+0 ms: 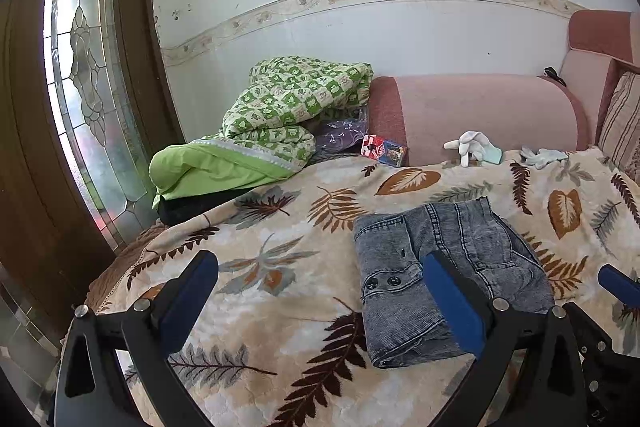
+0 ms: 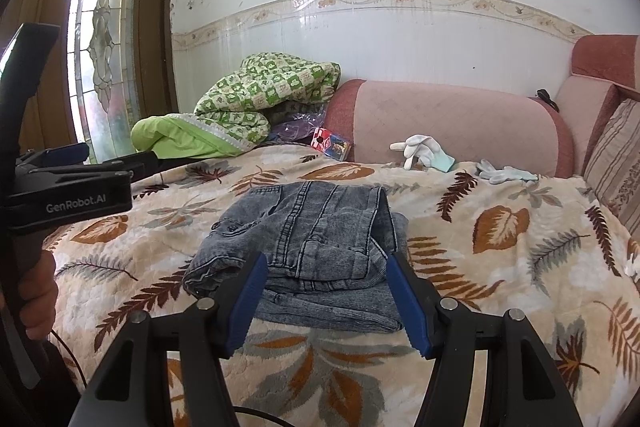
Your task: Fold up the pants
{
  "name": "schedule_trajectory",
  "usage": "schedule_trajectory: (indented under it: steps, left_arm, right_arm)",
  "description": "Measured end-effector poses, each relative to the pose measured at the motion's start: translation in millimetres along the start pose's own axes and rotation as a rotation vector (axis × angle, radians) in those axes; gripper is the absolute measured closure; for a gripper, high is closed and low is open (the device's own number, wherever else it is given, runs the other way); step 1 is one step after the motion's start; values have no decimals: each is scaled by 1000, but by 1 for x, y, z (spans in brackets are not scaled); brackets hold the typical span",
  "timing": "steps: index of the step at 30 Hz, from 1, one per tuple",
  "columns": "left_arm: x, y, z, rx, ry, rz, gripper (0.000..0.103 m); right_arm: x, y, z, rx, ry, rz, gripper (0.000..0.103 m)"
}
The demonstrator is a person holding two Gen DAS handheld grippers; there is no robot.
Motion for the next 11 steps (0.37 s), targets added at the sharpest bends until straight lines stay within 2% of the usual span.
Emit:
schedule_trajectory:
  steps: [8, 11]
  left_arm:
    - [4, 3, 1, 19, -11, 15, 1]
    - [2, -3, 2, -1, -7, 13, 1]
  right_arm:
    - [0, -2, 2, -7, 0, -4, 37]
    - [1, -5, 3, -18, 0, -1, 37]
Point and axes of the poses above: each gripper's, at about its wrist camera, not at the fingertips, and y roughly against the way its jaws point, x to its right, z to its underside, the point moved 10 cm from there along -y, roughly the way its jaws point, and after that the axes turned 12 degrees about -x, right-handed, at the moved point
